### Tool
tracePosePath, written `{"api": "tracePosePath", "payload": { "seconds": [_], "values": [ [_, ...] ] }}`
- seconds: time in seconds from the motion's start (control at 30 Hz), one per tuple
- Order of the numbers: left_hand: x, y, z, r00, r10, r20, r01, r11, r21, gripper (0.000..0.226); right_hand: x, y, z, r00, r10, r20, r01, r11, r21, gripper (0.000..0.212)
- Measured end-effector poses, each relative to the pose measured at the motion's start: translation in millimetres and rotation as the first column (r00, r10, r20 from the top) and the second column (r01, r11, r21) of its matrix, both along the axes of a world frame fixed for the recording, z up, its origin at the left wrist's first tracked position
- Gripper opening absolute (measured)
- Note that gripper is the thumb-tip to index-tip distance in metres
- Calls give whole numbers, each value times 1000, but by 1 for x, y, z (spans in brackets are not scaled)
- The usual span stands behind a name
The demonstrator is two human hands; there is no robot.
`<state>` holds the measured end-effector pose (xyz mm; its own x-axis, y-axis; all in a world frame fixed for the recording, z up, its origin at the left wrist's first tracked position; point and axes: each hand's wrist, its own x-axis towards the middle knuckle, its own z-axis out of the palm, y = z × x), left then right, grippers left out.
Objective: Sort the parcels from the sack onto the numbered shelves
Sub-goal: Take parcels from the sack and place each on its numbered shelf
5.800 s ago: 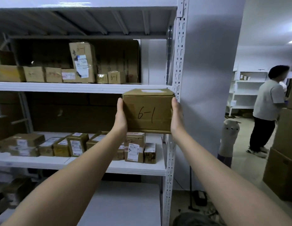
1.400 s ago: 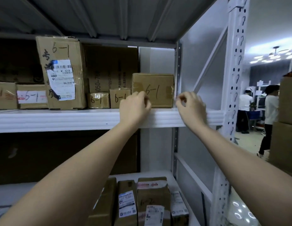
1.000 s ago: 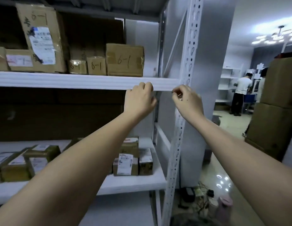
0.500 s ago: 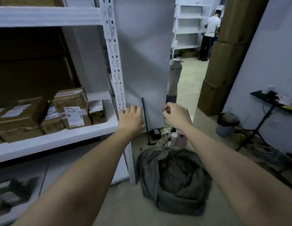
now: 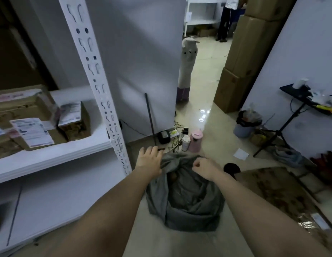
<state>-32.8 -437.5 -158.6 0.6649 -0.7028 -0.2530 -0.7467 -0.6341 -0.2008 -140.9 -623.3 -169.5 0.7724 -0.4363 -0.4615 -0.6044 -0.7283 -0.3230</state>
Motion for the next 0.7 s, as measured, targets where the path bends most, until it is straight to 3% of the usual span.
{"api": "tracePosePath", "payload": {
  "seconds": [0.17, 0.27, 0.5, 0.57, 0.7],
  "values": [
    [25, -26, -24, 995, 12, -101, -3, 997, 82, 66, 12, -27, -26, 954, 151, -260, -115, 982, 148, 20],
    [36, -45, -36, 988, 7, -155, 14, 990, 137, 64, 28, -51, -46, 913, 166, -373, -104, 978, 180, 37],
    [60, -90, -73, 949, 151, -276, -102, 978, 181, 55, 77, -111, -61, 895, 335, -296, -289, 939, 187, 18],
    [63, -105, -91, 934, 203, -295, -150, 970, 194, 54, 91, -132, -75, 878, 367, -306, -325, 928, 183, 38],
    [60, -136, -129, 912, 228, -342, -167, 966, 200, 59, 105, -168, -133, 846, 359, -395, -329, 933, 145, 56]
  ]
}}
